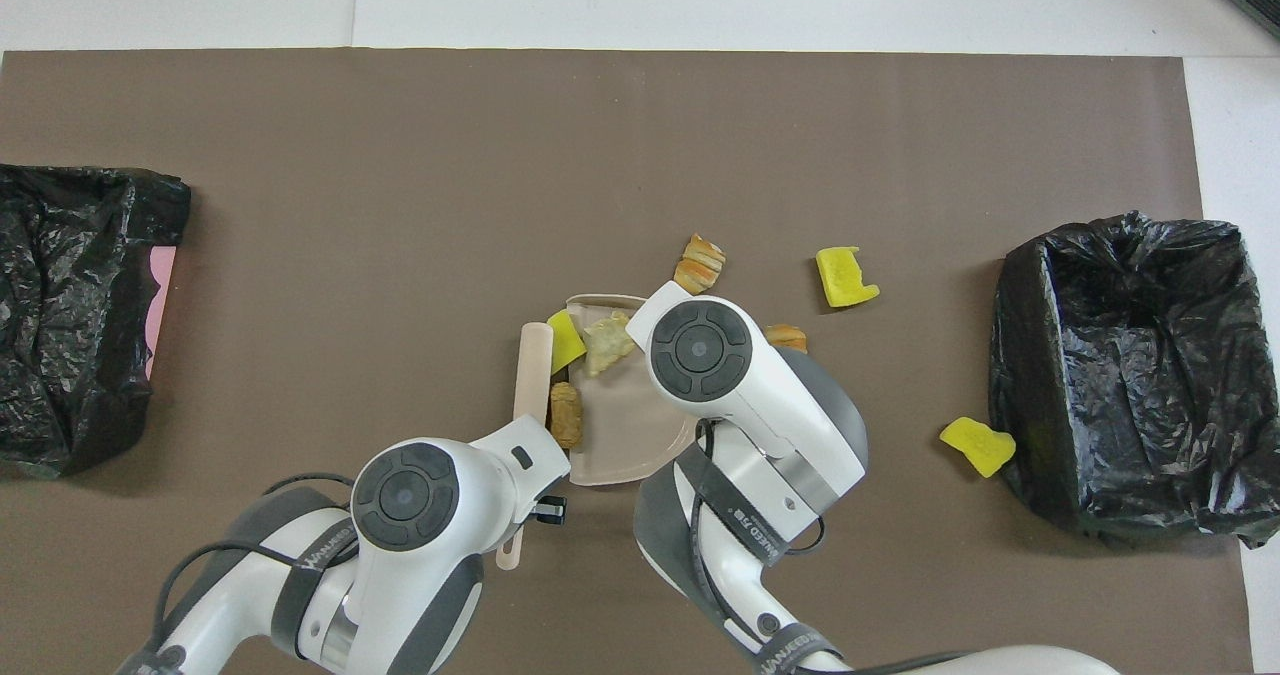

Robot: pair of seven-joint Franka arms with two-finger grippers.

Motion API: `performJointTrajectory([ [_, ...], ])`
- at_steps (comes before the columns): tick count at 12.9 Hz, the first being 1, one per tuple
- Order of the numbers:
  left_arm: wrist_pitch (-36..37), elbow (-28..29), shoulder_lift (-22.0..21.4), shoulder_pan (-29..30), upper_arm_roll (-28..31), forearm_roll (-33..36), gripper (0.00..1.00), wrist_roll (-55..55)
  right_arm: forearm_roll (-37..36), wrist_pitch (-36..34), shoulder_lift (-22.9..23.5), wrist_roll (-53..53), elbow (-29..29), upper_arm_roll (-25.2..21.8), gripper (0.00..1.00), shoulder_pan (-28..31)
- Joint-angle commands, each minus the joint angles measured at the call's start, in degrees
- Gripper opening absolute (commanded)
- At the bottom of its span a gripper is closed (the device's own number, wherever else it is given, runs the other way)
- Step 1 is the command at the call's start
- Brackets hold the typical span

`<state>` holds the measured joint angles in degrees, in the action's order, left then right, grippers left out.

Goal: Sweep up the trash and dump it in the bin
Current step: 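Sweep the trash bits into the dustpan with the brush in the left gripper, then carry the loaded dustpan with the right gripper toward the black bag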

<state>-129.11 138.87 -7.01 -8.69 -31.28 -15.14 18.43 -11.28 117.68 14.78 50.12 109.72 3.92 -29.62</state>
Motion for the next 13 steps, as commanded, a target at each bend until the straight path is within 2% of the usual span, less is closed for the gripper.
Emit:
performJointTrajectory([
  [1,-0.71,-2.28,0.5,-0.54,-2.55,-4.1,0.04,0.28,0.29,1.15,-0.19,-0.81,0.76,0.3,0.0,-0.09],
  [6,2.96,-5.45,0.51,0.25,-3.79,-6.13,0.05,2.84,0.38,0.09,-1.51,0.33,0.14,0.3,0.0,1.84],
  [9,9.64,-5.11,-2.04,0.87,-2.13,-4.21,0.05,5.72,0.99,-1.58,-2.39,3.49,-1.09,0.21,0.0,3.85],
  [13,10.1,-4.58,-2.83,0.87,-2.03,-0.08,0.01,10.74,4.15,-3.23,-3.97,9.98,-2.49,0.21,0.0,7.28],
])
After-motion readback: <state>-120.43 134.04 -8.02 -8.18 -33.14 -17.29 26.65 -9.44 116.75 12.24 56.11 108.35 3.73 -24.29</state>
